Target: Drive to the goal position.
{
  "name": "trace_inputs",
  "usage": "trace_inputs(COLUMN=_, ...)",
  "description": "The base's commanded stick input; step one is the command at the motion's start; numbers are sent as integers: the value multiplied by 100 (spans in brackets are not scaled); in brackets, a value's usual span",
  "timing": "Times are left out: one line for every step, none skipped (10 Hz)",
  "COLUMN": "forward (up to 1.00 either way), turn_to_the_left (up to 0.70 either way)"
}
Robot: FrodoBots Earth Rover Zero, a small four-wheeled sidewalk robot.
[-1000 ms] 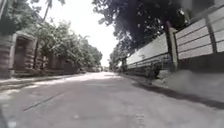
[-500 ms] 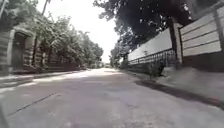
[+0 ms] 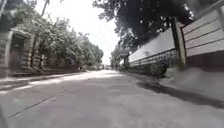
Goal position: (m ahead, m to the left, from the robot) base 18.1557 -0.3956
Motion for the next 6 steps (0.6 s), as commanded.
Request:
trace_inputs(forward=50, turn_to_the_left=0)
trace_inputs(forward=50, turn_to_the_left=0)
trace_inputs(forward=50, turn_to_the_left=0)
trace_inputs(forward=50, turn_to_the_left=0)
trace_inputs(forward=50, turn_to_the_left=0)
trace_inputs(forward=50, turn_to_the_left=0)
